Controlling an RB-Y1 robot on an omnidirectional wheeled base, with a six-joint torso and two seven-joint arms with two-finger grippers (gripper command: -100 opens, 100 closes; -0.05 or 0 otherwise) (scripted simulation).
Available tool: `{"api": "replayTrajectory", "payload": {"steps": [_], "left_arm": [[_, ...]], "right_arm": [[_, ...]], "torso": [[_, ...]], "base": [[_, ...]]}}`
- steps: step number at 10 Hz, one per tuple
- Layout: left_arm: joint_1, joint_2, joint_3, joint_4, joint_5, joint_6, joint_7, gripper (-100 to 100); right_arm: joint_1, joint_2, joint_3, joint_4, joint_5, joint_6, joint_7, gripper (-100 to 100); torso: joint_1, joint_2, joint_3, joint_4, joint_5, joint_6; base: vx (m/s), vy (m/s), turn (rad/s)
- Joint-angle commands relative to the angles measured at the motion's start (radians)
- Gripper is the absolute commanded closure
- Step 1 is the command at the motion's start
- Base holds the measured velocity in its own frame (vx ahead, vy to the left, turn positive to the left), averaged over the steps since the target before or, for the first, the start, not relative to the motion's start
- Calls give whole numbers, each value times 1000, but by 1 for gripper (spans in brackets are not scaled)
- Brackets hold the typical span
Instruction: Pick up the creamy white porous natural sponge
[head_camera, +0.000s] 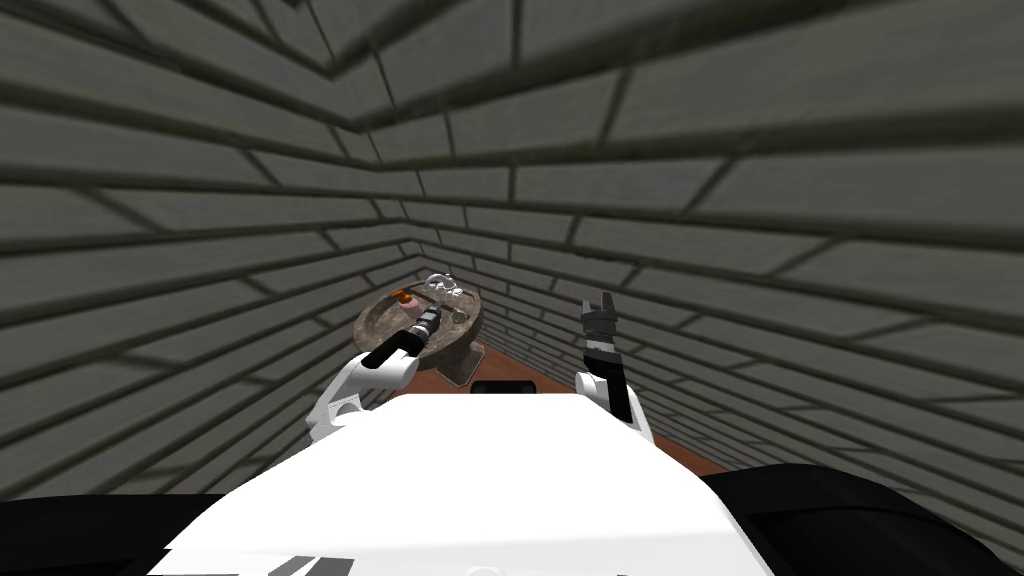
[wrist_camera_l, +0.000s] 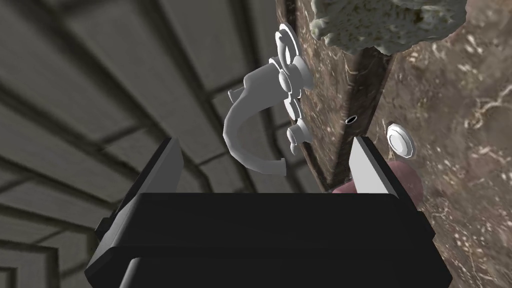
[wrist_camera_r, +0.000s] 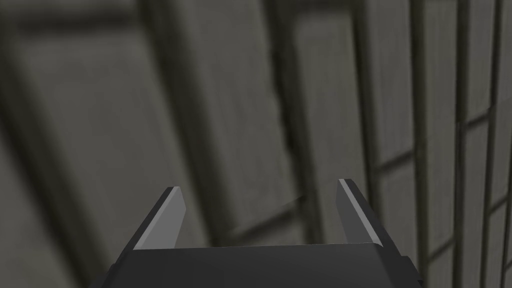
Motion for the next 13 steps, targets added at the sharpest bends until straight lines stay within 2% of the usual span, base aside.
{"api": "replayTrajectory", "payload": {"steps": [1, 5, 10, 11, 12, 13], "left_arm": [[4, 7, -2, -7, 1, 29, -8, -100], [16, 73, -1, 5, 31, 142, -44, -100], [26, 144, -8, 19, 60, 251, -76, -100], [28, 151, -13, 24, 64, 263, -79, -100], [25, 141, -14, 26, 56, 249, -77, -100], [25, 142, -14, 27, 57, 252, -78, 0]], "right_arm": [[0, 0, 0, 0, 0, 0, 0, 0], [0, 0, 0, 0, 0, 0, 0, 0], [0, 0, 0, 0, 0, 0, 0, 0], [0, 0, 0, 0, 0, 0, 0, 0], [0, 0, 0, 0, 0, 0, 0, 0], [0, 0, 0, 0, 0, 0, 0, 0]], "torso": [[0, 0, 0, 0, 0, 0], [0, -1, 0, 0, 0, 0], [1, -1, -1, 0, 0, 0], [-1, -3, -2, -1, 0, 0], [-2, -4, -2, -1, 0, 0], [1, -1, -1, 0, 0, 0]], "base": [[34, -45, -6], [47, -54, -37], [67, -59, -41], [109, -87, -67], [49, -36, -6], [0, 0, 0]]}}
